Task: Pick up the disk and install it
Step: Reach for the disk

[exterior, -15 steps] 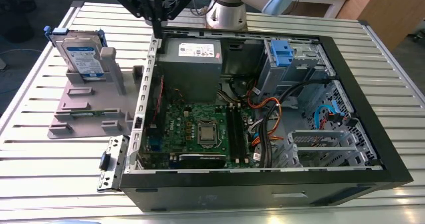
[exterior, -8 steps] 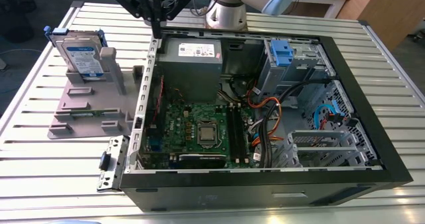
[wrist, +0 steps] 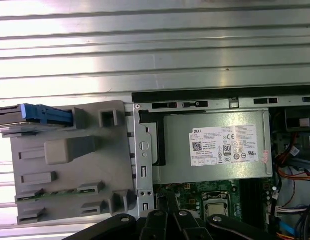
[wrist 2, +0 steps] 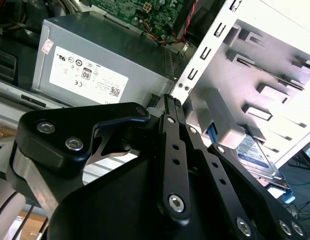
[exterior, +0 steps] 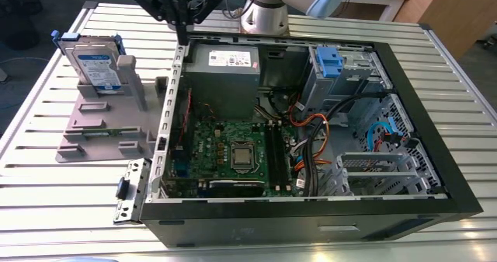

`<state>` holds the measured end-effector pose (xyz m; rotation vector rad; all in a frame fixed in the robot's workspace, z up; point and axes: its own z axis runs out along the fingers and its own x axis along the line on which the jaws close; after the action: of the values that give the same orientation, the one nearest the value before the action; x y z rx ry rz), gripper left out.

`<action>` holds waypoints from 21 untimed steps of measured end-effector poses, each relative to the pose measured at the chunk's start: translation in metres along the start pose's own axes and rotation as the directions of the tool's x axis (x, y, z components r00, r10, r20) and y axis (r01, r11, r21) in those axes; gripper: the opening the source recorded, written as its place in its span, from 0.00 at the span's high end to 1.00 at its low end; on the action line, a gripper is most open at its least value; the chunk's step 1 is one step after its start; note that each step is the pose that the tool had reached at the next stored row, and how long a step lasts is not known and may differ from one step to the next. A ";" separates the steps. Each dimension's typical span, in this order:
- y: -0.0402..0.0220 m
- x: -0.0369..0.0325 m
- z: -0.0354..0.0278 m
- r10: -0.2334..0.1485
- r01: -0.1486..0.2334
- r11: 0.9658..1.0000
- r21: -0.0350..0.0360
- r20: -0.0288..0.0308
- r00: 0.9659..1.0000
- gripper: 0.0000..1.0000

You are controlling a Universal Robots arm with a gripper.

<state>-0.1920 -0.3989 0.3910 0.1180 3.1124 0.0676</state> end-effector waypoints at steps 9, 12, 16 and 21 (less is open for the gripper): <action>-0.0002 0.0019 0.0003 0.000 0.000 1.000 0.000 0.000 1.000 0.89; -0.0002 0.0025 0.0004 0.000 0.000 1.000 0.000 0.000 1.000 0.89; -0.0003 0.0033 0.0005 0.000 0.000 1.000 0.000 0.000 1.000 0.89; -0.0004 0.0044 0.0007 0.000 0.000 1.000 0.000 0.000 1.000 0.89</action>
<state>-0.1964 -0.3989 0.3901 0.1180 3.1124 0.0676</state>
